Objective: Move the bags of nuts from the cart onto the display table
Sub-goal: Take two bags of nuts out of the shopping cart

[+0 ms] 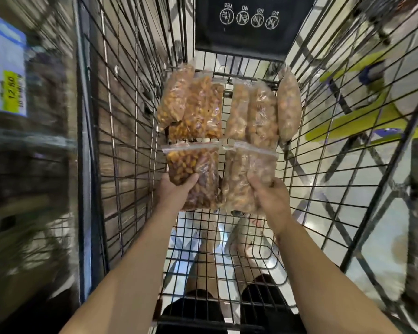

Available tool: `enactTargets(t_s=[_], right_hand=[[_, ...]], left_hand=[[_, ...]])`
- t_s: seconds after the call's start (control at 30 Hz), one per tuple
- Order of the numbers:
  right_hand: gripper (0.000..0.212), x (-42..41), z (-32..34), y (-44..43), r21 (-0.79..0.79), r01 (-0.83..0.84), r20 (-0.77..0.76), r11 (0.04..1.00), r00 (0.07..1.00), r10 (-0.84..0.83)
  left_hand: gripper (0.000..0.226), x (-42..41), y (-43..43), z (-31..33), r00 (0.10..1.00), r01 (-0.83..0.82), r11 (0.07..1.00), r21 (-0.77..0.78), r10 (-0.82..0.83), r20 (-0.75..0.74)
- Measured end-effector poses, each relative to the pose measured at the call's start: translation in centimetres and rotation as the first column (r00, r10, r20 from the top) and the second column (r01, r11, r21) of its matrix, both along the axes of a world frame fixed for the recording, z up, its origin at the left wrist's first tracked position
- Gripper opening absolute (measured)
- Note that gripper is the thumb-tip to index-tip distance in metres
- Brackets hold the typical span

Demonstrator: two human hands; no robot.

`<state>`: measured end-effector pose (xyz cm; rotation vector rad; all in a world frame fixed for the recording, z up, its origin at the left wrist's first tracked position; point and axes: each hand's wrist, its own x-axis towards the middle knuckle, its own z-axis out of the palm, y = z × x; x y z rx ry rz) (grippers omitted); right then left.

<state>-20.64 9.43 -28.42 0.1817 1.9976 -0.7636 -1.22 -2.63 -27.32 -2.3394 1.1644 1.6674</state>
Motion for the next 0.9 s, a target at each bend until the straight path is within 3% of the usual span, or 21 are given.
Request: enactTargets(t_s=[0.07,0.27,0.37,0.5,0.7,0.77,0.9], right_hand=[[0.075,0.5,0.1,-0.2,0.008,0.013,-0.058,1.0,0.998,-0.013],[0.063,1.5,1.1,0.0,0.055,-0.023,-0.225,0.998,0.974,0.035],[0.062,1.4,1.6,0.7,0.033,-0.02,-0.265,0.999,0.964,0.028],[0.078,1.1,2.8,1.8,0.015,0.033,-0.202,0.999,0.979,-0.03],[0.077,1.0,5.4,3.6,-0.1,-0.057,-0.139,0.993,0.989,0.043],[0.063,1.0,7.1,3.8,-0.144,-0.106,-0.155,0.984,0.984,0.084],[0.045,0.6,11.4,4.1,-0.279,-0.189,-0.166,0.942,0.975,0.146]], left_hand=[[0.066,-0.1,0.0,0.3,0.999,0.027,0.999,-0.032,-0.026,0.033],[0.065,0.0,0.6,1.1,0.994,0.082,0.993,-0.08,-0.075,0.084],[0.066,0.0,0.7,1.4,0.999,0.035,0.997,-0.063,-0.033,0.034],[0.054,0.3,1.5,2.5,0.993,-0.062,0.997,0.054,0.067,-0.093],[0.043,0.9,3.4,6.6,0.98,-0.054,0.998,0.035,0.06,-0.189],[0.045,1.4,4.3,8.7,0.976,-0.044,0.999,0.002,0.043,-0.214],[0.023,2.7,6.6,12.9,0.977,-0.033,0.983,-0.178,-0.006,-0.215]])
